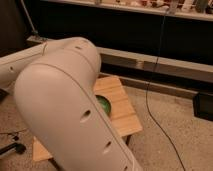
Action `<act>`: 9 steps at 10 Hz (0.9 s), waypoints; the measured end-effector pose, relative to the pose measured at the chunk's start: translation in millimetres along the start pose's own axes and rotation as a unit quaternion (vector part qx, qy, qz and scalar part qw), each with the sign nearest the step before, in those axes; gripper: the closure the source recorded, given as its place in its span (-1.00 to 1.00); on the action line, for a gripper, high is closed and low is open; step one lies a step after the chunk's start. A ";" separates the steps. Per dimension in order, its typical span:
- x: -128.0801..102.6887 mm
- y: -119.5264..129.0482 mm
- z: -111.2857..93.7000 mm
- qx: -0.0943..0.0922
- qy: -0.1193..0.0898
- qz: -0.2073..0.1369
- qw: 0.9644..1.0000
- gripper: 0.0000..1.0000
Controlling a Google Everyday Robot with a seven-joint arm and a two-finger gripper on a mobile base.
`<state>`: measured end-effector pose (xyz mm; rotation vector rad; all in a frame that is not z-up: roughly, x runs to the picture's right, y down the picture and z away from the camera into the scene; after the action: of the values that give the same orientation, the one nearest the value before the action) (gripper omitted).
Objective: Place the pepper in the ceramic cup
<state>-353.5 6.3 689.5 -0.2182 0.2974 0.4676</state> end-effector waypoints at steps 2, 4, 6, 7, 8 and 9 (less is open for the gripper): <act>-11.7 7.8 15.1 0.002 0.018 -0.005 1.000 0.60; -24.0 13.5 31.9 0.009 0.038 -0.010 0.999 0.60; -31.6 14.4 47.7 0.016 0.057 -0.009 0.998 0.60; -33.3 13.8 54.0 0.018 0.065 -0.008 0.998 0.60; -35.0 11.9 63.6 0.022 0.076 -0.007 0.997 0.60; -35.7 10.6 72.1 0.026 0.087 -0.008 0.996 0.60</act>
<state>-372.3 20.6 767.2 -0.2111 0.4767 0.4263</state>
